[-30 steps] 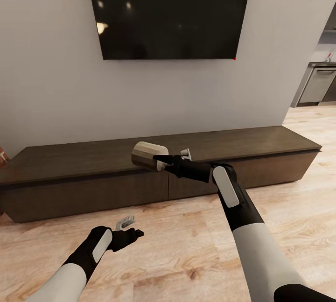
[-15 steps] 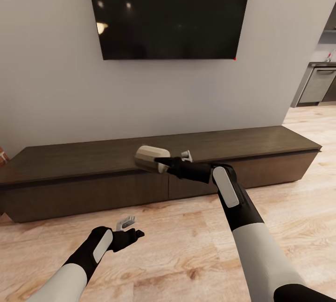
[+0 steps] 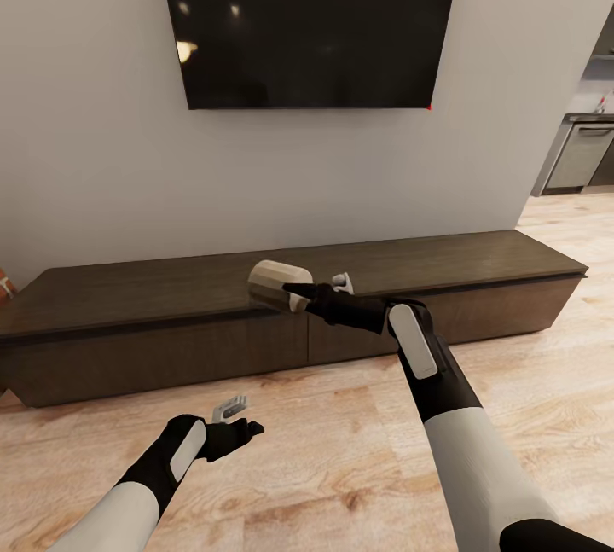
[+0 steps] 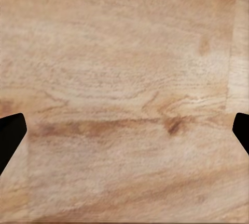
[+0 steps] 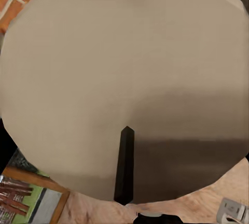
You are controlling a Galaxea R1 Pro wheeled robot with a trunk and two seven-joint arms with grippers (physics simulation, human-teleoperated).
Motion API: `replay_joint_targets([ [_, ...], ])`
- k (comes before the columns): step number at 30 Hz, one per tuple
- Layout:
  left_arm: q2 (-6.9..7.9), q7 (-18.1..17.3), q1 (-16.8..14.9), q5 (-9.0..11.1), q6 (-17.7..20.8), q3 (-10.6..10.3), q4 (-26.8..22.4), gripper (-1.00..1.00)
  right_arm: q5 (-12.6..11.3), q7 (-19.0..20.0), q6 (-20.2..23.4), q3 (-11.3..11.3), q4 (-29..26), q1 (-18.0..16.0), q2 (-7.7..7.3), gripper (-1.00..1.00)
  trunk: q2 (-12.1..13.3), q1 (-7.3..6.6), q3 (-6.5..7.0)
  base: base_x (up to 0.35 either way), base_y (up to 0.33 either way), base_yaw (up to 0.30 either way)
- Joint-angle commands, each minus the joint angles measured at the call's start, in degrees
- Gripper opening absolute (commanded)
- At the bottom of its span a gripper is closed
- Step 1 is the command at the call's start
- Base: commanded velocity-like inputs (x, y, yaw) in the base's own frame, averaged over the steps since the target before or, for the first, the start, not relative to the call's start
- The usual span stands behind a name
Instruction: Place each of the two pumpkins and all three candles from the living room inside a cabinet in the living room (use any cabinet), then make sure every cabinet is closed, and position the cauldron so it is next to a table in the living room.
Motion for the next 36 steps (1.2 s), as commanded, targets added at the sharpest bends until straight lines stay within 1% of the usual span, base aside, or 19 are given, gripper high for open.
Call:
replay_joint_targets([
  [1,-0.02,-0.1,0.0,0.0,0.3,0.2,0.2,1.00,-0.1,1.2,0.0,-0.1,0.0,0.0,0.02,-1.00,0.0,-0.01,-0.05,0.000,0.000,0.000],
  [3,-0.01,-0.1,0.0,0.0,0.1,0.2,0.9,1.00,-1.3,2.4,-0.2,-0.2,0.0,0.0,0.01,-1.00,0.0,-0.01,-0.05,0.000,0.000,0.000],
  [5,0.03,-0.1,0.0,0.0,-0.8,0.2,1.4,1.00,-2.9,3.7,-0.3,-0.2,0.0,0.0,0.04,-1.00,0.0,-0.01,-0.05,0.000,0.000,0.000],
  [6,0.05,-0.2,0.0,0.0,-2.1,0.2,1.7,1.00,-4.8,4.6,-0.4,-0.2,0.0,0.0,0.02,-1.00,0.0,-0.01,-0.05,0.000,0.000,0.000],
  [7,0.05,-0.2,0.0,0.0,-2.7,0.2,1.9,1.00,-6.1,5.0,-0.4,-0.2,0.0,0.0,-0.04,-1.00,0.0,-0.01,-0.05,0.000,0.000,0.000],
  [11,0.06,-0.4,0.0,0.1,-3.5,0.3,2.0,1.00,-11.1,5.7,-0.5,-0.2,0.0,0.0,-0.21,-1.00,0.0,-0.01,-0.05,0.000,0.000,0.000],
  [13,0.06,-0.4,0.0,0.1,-3.6,0.3,2.0,1.00,-12.1,5.7,-0.5,-0.3,0.0,0.0,-0.41,-1.00,0.0,-0.01,-0.05,0.000,0.000,0.000],
  [14,0.06,-0.4,0.0,0.1,-3.6,0.3,2.0,1.00,-12.5,5.7,-0.4,-0.3,0.0,0.0,-0.85,-1.00,0.0,-0.01,-0.05,0.000,0.000,0.000],
  [17,0.06,-0.4,0.0,0.1,-3.6,0.3,2.0,1.00,-13.0,6.0,-0.4,-0.2,-0.1,0.0,-2.13,-1.00,0.0,-0.01,-0.05,0.000,0.000,0.000],
  [19,0.06,-0.5,0.0,0.2,-3.6,0.4,2.0,1.00,-13.1,6.3,-0.4,-0.2,-0.1,0.1,-2.67,-1.00,0.0,-0.01,-0.05,0.000,0.000,0.000],
  [20,0.06,-0.5,0.0,0.3,-3.7,0.4,2.0,1.00,-13.2,7.5,-0.4,-0.2,-0.1,0.1,-2.98,-1.00,0.0,-0.01,-0.05,0.000,0.000,0.000],
  [23,0.06,-0.5,0.0,0.3,-3.7,0.4,2.0,1.00,-13.2,8.9,-0.4,-0.2,-0.1,0.1,-3.34,-1.00,0.0,-0.01,-0.05,0.000,0.000,0.000],
  [25,0.06,-0.5,0.0,0.4,-3.8,0.4,2.1,1.00,-13.1,10.7,-0.4,-0.1,-0.1,0.1,-4.22,-1.00,0.0,-0.01,-0.05,0.000,0.000,0.000],
  [27,0.06,-0.5,0.0,0.4,-3.8,0.4,2.1,1.00,-13.1,11.4,-0.4,-0.1,-0.1,0.1,-4.79,-1.00,0.0,-0.01,-0.05,0.000,0.000,0.000],
  [36,0.06,-0.5,0.0,0.4,-3.8,0.4,2.2,1.00,-13.2,12.3,-0.4,-0.1,-0.1,0.1,-5.18,-1.00,0.0,-0.01,-0.05,0.000,0.000,0.000],
])
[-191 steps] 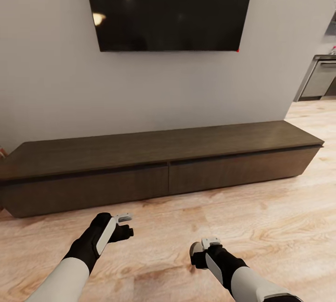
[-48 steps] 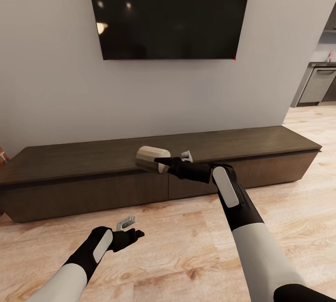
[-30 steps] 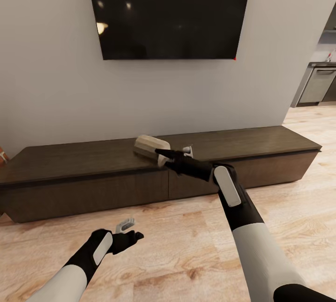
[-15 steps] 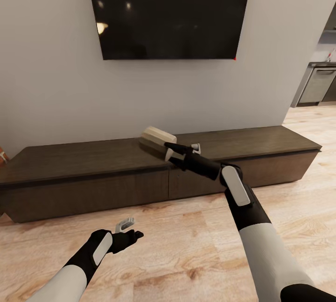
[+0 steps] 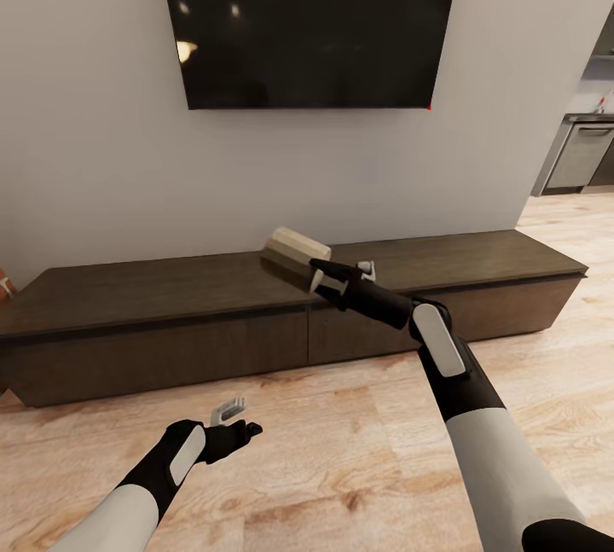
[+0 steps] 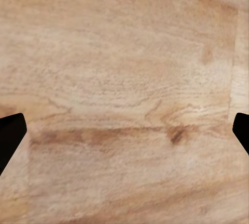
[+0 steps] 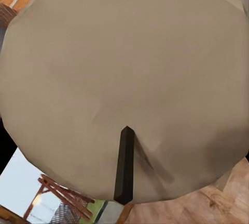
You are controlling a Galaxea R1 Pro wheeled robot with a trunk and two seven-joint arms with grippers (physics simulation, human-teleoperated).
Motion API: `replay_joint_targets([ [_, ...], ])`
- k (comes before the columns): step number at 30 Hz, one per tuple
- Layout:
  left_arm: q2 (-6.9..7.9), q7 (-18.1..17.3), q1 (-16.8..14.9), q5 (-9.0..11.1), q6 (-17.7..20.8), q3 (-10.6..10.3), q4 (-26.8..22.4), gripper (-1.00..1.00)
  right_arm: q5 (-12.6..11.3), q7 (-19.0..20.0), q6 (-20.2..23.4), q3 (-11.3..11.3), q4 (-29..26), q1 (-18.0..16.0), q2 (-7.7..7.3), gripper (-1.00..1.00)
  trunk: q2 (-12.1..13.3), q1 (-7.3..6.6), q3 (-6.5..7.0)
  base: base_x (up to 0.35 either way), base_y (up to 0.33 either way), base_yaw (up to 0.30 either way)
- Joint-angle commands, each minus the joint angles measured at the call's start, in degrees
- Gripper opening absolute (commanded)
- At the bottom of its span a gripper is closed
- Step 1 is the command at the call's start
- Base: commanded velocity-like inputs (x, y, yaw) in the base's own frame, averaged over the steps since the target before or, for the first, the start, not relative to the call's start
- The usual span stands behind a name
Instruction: Place each of the two pumpkins and all three candles from the living room inside a cabinet in the living room (use any cabinet), then make sure every cabinet is closed, and position the cauldron so it is next to a table in the living room.
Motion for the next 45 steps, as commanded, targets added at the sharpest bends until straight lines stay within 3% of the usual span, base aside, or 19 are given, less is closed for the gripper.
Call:
replay_joint_targets([
  [1,-0.02,-0.1,0.0,0.1,0.3,0.2,0.0,1.00,0.2,1.2,0.2,-0.1,0.0,0.0,-0.02,-1.00,0.0,-0.01,-0.05,0.000,0.000,0.000],
  [8,-0.06,-0.1,0.0,0.1,0.3,0.2,0.1,1.00,0.2,5.7,0.5,-0.2,-0.2,0.0,-0.19,-1.00,0.0,-0.01,-0.05,0.000,0.000,0.061],
  [13,-0.11,-0.1,0.0,0.1,0.3,0.1,0.1,1.00,0.2,6.1,0.3,-0.3,-0.2,-0.1,-3.29,-1.00,0.0,-0.01,-0.05,0.000,0.000,0.109],
  [16,-0.05,-0.1,0.0,0.1,0.3,0.2,0.1,1.00,0.2,5.8,0.3,-0.3,-0.2,-0.2,-4.02,-1.00,0.0,-0.01,-0.05,0.000,0.000,0.081],
  [45,-0.02,-0.2,0.0,0.8,0.2,1.4,0.1,1.00,0.6,5.3,0.4,0.0,-0.2,-0.2,-4.37,-1.00,0.0,-0.01,-1.12,0.000,0.000,0.075],
])
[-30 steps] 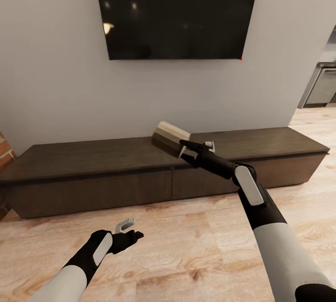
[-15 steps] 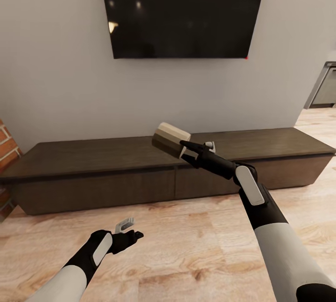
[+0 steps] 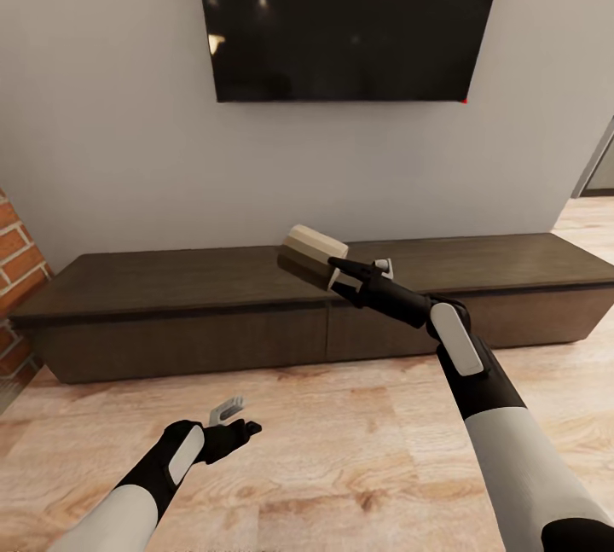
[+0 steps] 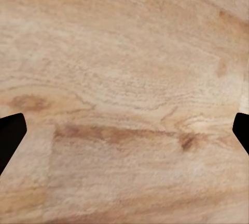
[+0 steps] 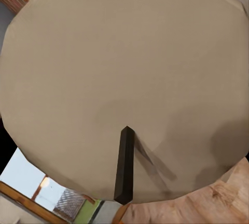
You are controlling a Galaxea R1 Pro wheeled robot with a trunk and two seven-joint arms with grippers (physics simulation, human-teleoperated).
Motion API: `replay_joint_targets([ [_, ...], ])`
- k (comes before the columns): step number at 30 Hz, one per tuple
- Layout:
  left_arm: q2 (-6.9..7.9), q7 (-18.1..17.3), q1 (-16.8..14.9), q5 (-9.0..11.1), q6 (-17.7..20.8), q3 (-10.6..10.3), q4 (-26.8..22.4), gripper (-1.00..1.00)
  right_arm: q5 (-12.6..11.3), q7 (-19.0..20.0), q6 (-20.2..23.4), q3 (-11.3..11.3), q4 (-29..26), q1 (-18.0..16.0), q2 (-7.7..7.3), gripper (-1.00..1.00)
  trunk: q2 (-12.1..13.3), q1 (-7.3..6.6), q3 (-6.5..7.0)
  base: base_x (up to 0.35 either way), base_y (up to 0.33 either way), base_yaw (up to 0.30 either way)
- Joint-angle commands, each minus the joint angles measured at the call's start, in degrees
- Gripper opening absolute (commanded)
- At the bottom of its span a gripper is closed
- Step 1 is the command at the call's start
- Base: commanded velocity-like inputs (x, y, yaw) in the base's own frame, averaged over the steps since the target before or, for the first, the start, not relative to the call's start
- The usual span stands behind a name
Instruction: Place each of the two pumpkins and all three candles from the living room inside a cabinet in the living room (use any cabinet), then make sure every cabinet is closed, and position the cauldron so it is next to a table in the living room.
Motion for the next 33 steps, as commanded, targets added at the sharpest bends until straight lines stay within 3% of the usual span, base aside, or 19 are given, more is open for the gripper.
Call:
replay_joint_targets([
  [1,-0.04,-0.1,0.0,0.1,0.4,0.3,-0.1,1.00,0.0,0.2,0.1,0.1,0.0,0.0,-0.04,-1.00,0.0,-0.01,-0.06,0.000,0.000,0.015],
  [7,-0.05,-0.1,0.0,0.1,0.4,0.3,0.0,1.00,0.0,0.1,0.0,0.2,0.1,0.0,0.04,-1.00,0.0,-0.01,-0.07,0.066,0.000,0.004],
  [21,-0.11,-0.9,0.0,0.2,0.3,0.3,0.0,1.00,0.0,0.1,0.0,0.2,0.1,0.0,0.04,-1.00,0.0,-0.01,-0.08,0.325,0.000,0.000],
  [28,0.16,-17.0,0.0,6.1,-1.0,2.1,5.5,1.00,0.1,0.1,0.0,0.3,0.1,0.0,0.06,-1.00,0.0,-0.01,-0.08,0.068,0.000,0.000],
  [32,1.65,-22.6,0.0,7.8,-4.0,2.8,7.3,1.00,0.0,0.2,0.0,0.4,0.1,0.0,0.12,-1.00,0.0,-0.01,-0.08,0.004,0.000,0.000],
  [33,2.40,-25.3,0.0,9.7,-4.6,3.2,7.7,1.00,0.0,0.2,0.0,0.4,0.1,0.0,0.13,-1.00,0.0,-0.01,-0.08,0.000,0.000,0.000],
])
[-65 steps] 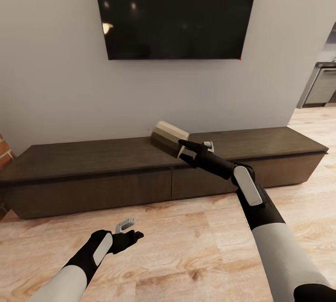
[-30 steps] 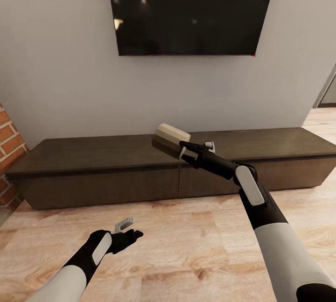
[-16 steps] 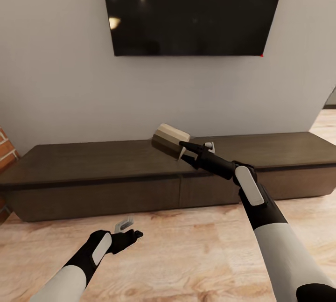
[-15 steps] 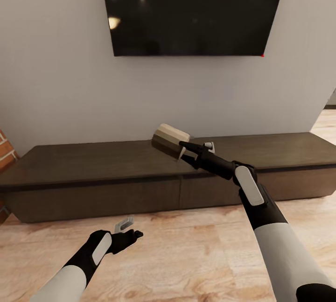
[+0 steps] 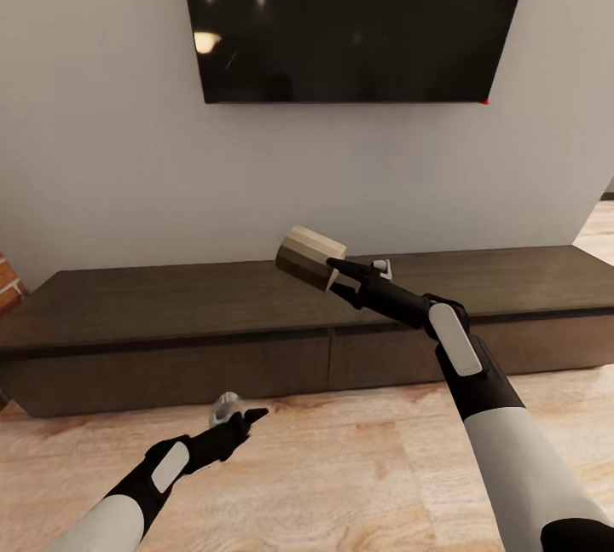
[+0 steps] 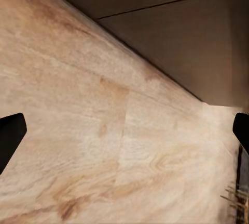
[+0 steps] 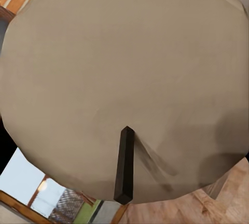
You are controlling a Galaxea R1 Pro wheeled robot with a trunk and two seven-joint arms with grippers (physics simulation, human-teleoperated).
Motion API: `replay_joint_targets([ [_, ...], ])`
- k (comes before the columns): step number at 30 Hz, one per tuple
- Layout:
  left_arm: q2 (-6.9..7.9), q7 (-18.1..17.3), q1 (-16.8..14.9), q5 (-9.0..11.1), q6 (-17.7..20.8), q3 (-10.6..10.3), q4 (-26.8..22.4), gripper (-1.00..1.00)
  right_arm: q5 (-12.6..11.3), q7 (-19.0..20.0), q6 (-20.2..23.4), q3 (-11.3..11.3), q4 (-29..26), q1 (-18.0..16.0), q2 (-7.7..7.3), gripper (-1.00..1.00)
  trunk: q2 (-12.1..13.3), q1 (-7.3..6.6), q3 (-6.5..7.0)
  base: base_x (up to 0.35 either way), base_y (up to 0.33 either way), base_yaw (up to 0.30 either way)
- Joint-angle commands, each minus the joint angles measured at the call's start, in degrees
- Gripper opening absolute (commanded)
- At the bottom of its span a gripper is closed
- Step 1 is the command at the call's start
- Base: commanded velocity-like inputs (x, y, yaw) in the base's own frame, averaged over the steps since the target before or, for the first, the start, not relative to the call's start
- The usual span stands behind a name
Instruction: Place each of the two pumpkins and all three candles from the living room inside a cabinet in the living room (use any cabinet), then make sure every cabinet is closed, and position the cauldron so it is next to a table in the living room.
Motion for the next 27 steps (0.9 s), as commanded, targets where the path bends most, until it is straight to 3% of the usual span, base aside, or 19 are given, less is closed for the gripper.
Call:
replay_joint_targets([
  [1,0.13,-0.5,0.0,0.9,0.4,0.5,0.1,1.00,0.0,0.3,0.1,0.0,0.0,0.0,-0.03,-1.00,0.0,-0.01,-0.05,0.000,0.000,0.000],
  [3,0.48,-1.5,0.0,4.4,0.2,2.1,0.3,1.00,0.0,0.4,0.1,0.0,0.0,0.0,-0.03,-1.00,0.0,-0.01,-0.05,0.000,0.000,0.000],
  [5,0.62,-1.8,0.1,6.4,0.0,3.0,0.4,1.00,0.0,0.6,0.1,0.0,0.0,0.0,-0.03,-1.00,0.0,-0.01,-0.05,0.000,0.000,0.000],
  [7,0.70,-1.8,0.1,7.1,-0.2,3.4,0.4,1.00,0.0,0.7,0.1,0.0,0.0,0.0,-0.03,-1.00,0.0,-0.01,-0.05,0.000,0.000,0.000],
  [11,1.52,-1.5,0.1,7.8,-1.2,3.7,0.3,1.00,0.0,0.8,0.1,0.0,0.0,0.0,-0.03,-1.00,0.0,-0.01,-0.05,0.000,0.000,0.000],
  [15,2.36,-1.3,0.1,8.0,-5.4,6.0,0.3,1.00,0.0,0.7,0.1,0.1,0.0,0.0,-0.03,-1.00,0.0,-0.01,-0.05,0.000,0.000,0.000],
  [19,2.63,-1.8,0.1,8.1,-6.3,13.5,-0.1,1.00,0.0,0.4,0.1,0.2,0.0,0.1,0.04,-1.00,0.0,-0.01,-0.05,0.000,0.000,0.000],
  [20,2.67,-2.0,0.0,8.1,-6.2,14.4,-0.6,1.00,0.0,0.4,0.1,0.3,0.0,0.1,0.05,-1.00,0.0,-0.01,-0.05,0.000,0.000,0.000],
  [27,2.57,-2.6,0.0,7.9,-5.0,15.5,-5.1,1.00,0.0,0.4,0.1,0.3,0.0,0.0,0.06,-1.00,0.0,-0.01,-0.05,0.000,0.000,0.000],
])
